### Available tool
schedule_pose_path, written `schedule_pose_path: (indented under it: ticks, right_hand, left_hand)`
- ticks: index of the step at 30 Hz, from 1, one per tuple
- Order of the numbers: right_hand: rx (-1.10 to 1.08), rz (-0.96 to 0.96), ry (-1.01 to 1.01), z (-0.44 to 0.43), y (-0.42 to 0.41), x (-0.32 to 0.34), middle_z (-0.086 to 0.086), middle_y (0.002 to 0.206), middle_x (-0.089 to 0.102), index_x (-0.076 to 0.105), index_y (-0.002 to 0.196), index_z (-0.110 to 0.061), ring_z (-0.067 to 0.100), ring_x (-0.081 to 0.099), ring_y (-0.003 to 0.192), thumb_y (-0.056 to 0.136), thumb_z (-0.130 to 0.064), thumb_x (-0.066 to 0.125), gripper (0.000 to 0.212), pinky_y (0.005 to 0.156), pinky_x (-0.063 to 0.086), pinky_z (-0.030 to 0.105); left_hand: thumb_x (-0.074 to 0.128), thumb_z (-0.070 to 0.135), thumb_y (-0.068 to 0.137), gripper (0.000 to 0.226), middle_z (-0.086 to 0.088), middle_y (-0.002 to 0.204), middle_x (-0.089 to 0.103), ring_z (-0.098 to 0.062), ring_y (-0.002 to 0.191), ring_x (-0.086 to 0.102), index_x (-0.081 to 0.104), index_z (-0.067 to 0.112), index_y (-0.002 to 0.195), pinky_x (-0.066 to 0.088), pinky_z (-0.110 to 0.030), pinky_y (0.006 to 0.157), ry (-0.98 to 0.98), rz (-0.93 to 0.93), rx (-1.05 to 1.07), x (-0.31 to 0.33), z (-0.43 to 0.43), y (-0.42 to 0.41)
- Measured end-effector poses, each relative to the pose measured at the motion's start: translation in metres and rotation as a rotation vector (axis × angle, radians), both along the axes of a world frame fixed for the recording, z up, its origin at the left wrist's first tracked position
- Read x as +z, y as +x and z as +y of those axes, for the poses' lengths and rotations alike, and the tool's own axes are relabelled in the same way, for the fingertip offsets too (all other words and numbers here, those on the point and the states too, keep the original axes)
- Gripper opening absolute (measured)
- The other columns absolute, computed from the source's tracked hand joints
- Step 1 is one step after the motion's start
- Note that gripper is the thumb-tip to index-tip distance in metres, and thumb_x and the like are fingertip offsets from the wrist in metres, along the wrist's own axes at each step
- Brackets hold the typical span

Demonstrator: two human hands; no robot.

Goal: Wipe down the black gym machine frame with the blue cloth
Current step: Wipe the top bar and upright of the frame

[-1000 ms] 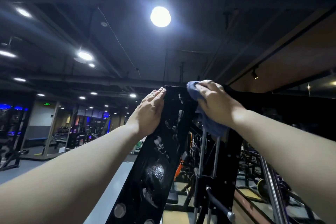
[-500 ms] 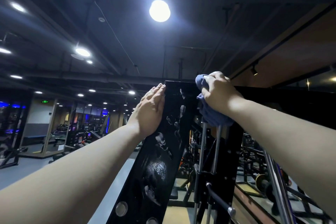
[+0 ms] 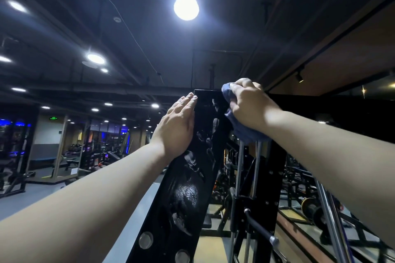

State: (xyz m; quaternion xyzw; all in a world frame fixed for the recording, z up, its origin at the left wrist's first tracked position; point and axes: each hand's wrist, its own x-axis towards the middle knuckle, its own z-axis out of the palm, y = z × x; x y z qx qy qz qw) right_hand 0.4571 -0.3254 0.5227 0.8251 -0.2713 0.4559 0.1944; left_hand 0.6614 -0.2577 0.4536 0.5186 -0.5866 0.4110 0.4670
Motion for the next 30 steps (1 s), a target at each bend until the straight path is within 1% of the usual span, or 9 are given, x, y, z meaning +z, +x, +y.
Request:
schedule_pose_path:
  ticks: [4,8,11,15,21,25,27,29,30]
  right_hand:
    - [0.116,0.102,-0.165,0.014,0.007,-0.038,0.009,0.152,0.042,0.054,0.142,-0.009,0.037,0.032,0.143,0.092,-0.017,0.050,0.052,0.116,0.036,0.050]
    - [0.146,0.286,-0.237,0.009,-0.010,-0.033,0.009,0.146,0.051,0.062,0.135,-0.009,0.037,0.044,0.136,0.086,-0.027,0.042,0.056,0.116,0.036,0.044]
    - [0.054,0.157,-0.138,0.003,-0.007,-0.002,0.005,0.153,0.042,0.054,0.143,-0.013,0.035,0.034,0.142,0.094,-0.030,0.035,0.055,0.119,0.031,0.046]
    - [-0.010,0.040,-0.031,0.013,0.016,-0.005,0.004,0.157,0.033,0.048,0.146,-0.013,0.032,0.026,0.145,0.099,-0.022,0.047,0.047,0.120,0.028,0.042]
    - [0.211,0.235,-0.193,0.014,0.009,-0.051,0.011,0.143,0.055,0.064,0.133,-0.005,0.036,0.048,0.133,0.082,-0.018,0.049,0.055,0.114,0.039,0.046]
    - [0.124,0.108,-0.049,0.011,0.001,-0.011,0.003,0.153,0.043,0.059,0.140,-0.014,0.031,0.035,0.143,0.095,-0.023,0.045,0.047,0.120,0.029,0.041]
    - [0.080,0.044,0.057,0.016,0.012,-0.003,0.001,0.156,0.037,0.059,0.137,-0.017,0.028,0.027,0.146,0.100,-0.025,0.045,0.040,0.121,0.025,0.037]
    - [0.202,0.009,0.217,0.025,0.027,-0.006,0.003,0.145,0.047,0.069,0.114,-0.020,0.026,0.036,0.140,0.092,-0.029,0.046,0.033,0.111,0.031,0.030]
    - [0.385,-0.059,0.356,0.031,0.032,-0.010,0.005,0.131,0.057,0.070,0.097,-0.019,0.023,0.048,0.128,0.084,-0.031,0.047,0.029,0.102,0.037,0.030]
  left_hand:
    - [0.036,0.018,0.107,0.047,-0.005,0.161,0.036,-0.019,0.151,0.028,0.040,0.012,0.154,0.016,-0.027,0.125,0.009,-0.005,-0.007,0.000,0.001,0.000]
    - [0.039,0.014,0.108,0.047,-0.004,0.162,0.035,-0.018,0.152,0.026,0.039,0.012,0.154,0.015,-0.026,0.125,0.028,0.020,-0.029,-0.002,0.001,0.000]
    - [0.039,0.015,0.108,0.047,-0.003,0.161,0.036,-0.017,0.152,0.027,0.039,0.013,0.155,0.017,-0.029,0.125,0.023,0.022,-0.051,-0.003,-0.001,0.001]
    - [0.040,0.014,0.107,0.046,-0.003,0.160,0.039,-0.018,0.151,0.029,0.042,0.012,0.153,0.020,-0.032,0.125,0.005,0.030,-0.071,-0.002,-0.003,0.003]
    - [0.038,0.020,0.108,0.046,-0.003,0.161,0.037,-0.019,0.151,0.028,0.040,0.013,0.154,0.018,-0.032,0.125,0.053,0.060,-0.026,-0.001,0.004,-0.001]
    - [0.036,0.028,0.106,0.050,0.005,0.165,0.029,-0.013,0.154,0.017,0.036,0.023,0.156,0.009,-0.029,0.126,0.125,0.100,0.081,0.007,0.017,-0.012]
    - [0.038,0.035,0.100,0.055,0.007,0.163,0.032,-0.010,0.152,0.019,0.038,0.027,0.154,0.013,-0.033,0.126,0.141,0.198,0.036,0.009,0.026,-0.025]
    - [0.039,0.040,0.095,0.060,0.009,0.160,0.036,-0.008,0.148,0.026,0.038,0.028,0.154,0.020,-0.035,0.124,0.126,0.255,-0.144,0.008,0.036,-0.047]
    - [0.040,0.038,0.095,0.061,0.009,0.160,0.036,-0.007,0.147,0.027,0.036,0.027,0.155,0.020,-0.034,0.124,0.140,0.278,-0.263,0.005,0.039,-0.061]
